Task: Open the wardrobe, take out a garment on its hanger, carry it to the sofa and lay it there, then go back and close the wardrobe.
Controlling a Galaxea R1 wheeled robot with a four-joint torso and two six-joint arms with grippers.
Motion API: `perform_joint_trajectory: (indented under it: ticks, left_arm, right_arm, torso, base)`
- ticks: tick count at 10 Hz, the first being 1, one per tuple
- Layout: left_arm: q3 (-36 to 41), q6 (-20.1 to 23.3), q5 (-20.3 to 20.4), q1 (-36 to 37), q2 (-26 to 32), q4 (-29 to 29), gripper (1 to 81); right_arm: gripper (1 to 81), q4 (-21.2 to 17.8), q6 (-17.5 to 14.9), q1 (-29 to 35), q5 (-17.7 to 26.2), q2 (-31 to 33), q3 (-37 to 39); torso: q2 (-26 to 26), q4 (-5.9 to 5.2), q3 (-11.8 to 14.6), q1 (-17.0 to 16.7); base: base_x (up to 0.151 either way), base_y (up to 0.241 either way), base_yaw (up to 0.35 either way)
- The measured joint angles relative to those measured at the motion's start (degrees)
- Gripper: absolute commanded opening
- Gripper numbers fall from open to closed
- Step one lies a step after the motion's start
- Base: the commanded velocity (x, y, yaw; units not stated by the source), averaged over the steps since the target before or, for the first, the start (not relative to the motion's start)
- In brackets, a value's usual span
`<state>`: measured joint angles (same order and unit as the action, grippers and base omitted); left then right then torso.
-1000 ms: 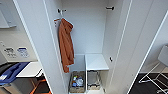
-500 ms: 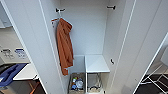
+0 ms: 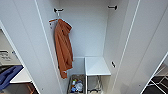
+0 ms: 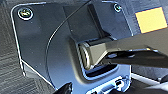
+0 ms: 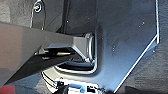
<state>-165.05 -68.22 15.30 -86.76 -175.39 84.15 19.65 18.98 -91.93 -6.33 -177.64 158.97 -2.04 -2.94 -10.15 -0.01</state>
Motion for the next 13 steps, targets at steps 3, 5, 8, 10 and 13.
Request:
perform_joint_trajectory:
  ticks: [3,5,8,10,13]
  left_arm:
    - [0.00,-0.02,0.00,0.68,0.02,-0.22,81.1]
    - [0.00,-1.16,-0.09,0.02,0.17,-0.69,81.1]
    - [-0.44,-7.52,-0.37,-0.54,3.36,-5.62,81.1]
    - [-0.41,-4.99,-1.94,-2.71,3.52,-10.86,81.1]
    - [0.30,19.80,-6.99,-2.33,2.40,-30.03,81.1]
  right_arm:
    - [81.1,0.02,-0.02,0.87,-0.17,0.00,0.00]
    - [81.1,0.05,-0.02,0.32,0.18,0.05,0.00]
    - [81.1,0.02,-0.02,0.84,0.21,0.24,0.00]
    - [81.1,-0.09,0.06,2.68,0.16,1.32,-0.95]
    - [81.1,-0.09,0.09,3.38,-0.06,5.01,-7.01]
  torso:
    - [0.04,0.00,-0.02,0.08]
    - [0.04,0.00,-0.02,0.06]
    - [0.04,0.00,-0.02,0.06]
    - [0.04,0.00,-0.02,0.01]
    - [0.04,0.00,-0.02,0.01]
  base:
    - [0.000,0.000,0.000]
    - [0.000,0.000,0.000]
    - [0.000,0.000,0.000]
    - [0.000,0.000,0.000]
    - [0.000,0.000,0.000]
